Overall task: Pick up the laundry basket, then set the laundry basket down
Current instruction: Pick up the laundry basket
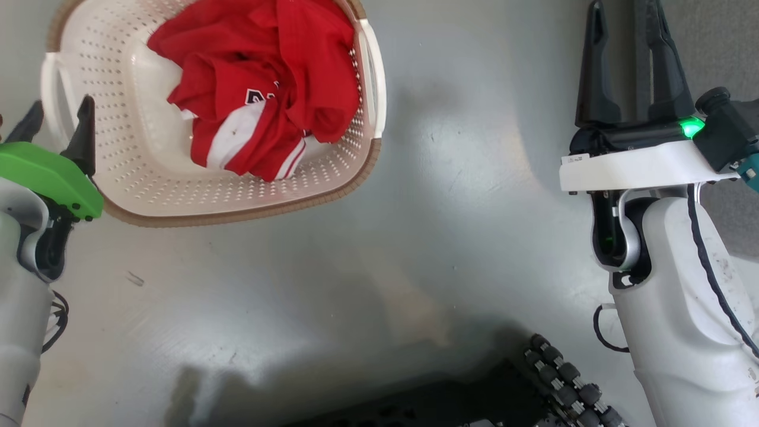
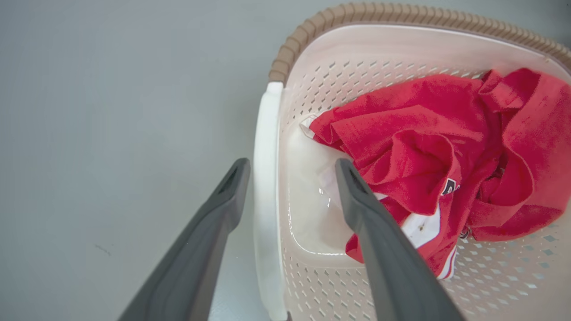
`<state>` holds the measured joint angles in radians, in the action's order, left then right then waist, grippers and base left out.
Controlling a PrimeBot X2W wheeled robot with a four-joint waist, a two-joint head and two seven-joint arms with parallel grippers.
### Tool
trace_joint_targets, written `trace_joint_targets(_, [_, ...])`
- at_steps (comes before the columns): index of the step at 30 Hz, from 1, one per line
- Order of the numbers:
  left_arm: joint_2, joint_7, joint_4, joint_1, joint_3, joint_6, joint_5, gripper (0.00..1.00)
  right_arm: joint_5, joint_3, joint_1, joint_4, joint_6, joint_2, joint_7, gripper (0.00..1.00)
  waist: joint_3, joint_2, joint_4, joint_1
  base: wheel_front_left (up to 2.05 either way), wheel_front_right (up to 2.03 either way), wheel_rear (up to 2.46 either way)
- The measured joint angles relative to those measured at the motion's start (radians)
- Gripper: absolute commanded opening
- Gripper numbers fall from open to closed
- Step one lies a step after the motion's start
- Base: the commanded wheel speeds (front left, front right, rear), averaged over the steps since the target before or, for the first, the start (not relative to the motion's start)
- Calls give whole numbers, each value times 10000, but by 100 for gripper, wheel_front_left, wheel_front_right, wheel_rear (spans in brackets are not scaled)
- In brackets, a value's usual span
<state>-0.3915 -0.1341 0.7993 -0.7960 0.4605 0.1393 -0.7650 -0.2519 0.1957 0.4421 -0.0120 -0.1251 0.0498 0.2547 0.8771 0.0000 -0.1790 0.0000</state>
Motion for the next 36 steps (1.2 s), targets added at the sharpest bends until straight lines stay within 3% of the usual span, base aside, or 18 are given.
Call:
trace_joint_targets(6, [236,-1154,-102,6,-40,-2,389,100,209,-173,-20,-326,0,6,0,100,-490,0,146,0,0,0,0])
trace_joint_targets(17, [648,-1233,-805,541,-130,-299,853,100,407,-355,-435,-991,19,301,0,100,-1803,0,533,0,0,0,0])
trace_joint_targets(25, [903,-1221,-2487,985,-1005,-702,1415,100,420,-560,-825,-1338,105,460,0,100,-2896,0,871,-1,0,0,0])
trace_joint_targets(36, [941,-1221,-3814,2559,-1371,-1060,2337,100,420,-589,-1338,-1703,236,483,0,100,-4325,0,1230,-1,0,0,0])
